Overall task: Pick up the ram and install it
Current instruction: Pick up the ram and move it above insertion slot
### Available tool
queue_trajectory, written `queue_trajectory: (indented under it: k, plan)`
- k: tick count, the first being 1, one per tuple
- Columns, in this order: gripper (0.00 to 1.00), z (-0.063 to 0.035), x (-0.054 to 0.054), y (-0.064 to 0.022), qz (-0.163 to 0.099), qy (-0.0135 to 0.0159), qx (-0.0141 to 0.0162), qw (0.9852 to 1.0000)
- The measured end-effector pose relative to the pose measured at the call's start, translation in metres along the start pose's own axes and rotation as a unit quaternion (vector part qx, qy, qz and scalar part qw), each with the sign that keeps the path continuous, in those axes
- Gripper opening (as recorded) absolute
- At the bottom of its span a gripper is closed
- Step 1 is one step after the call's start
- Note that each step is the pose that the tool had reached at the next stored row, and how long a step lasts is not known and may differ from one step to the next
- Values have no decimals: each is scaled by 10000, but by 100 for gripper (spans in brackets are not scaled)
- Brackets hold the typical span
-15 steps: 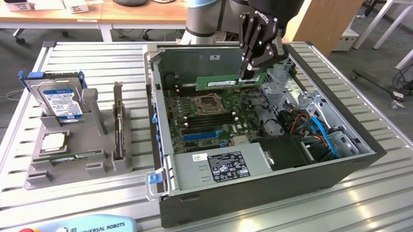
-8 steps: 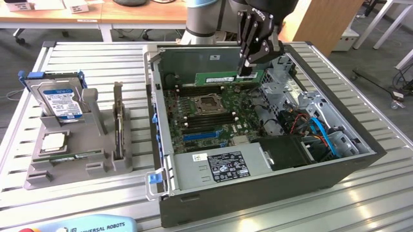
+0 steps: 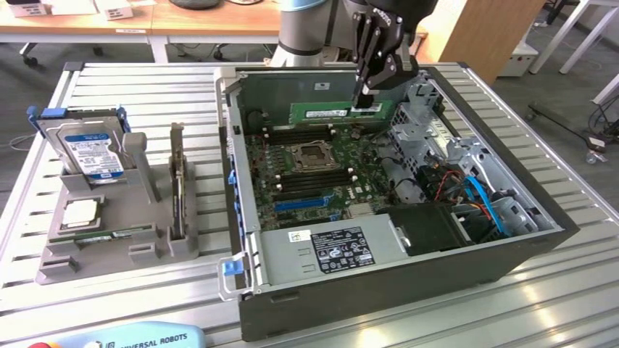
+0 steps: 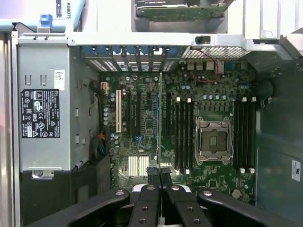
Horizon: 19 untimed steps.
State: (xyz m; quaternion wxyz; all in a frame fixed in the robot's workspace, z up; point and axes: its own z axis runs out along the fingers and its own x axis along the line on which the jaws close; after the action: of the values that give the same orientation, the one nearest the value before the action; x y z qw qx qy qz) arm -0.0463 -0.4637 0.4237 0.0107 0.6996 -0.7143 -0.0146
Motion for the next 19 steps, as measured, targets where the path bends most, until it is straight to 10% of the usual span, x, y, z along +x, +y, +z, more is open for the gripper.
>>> queue_trajectory:
  k: [19]
  plan:
    - [12,32,-378,7,175,-5,6,9998]
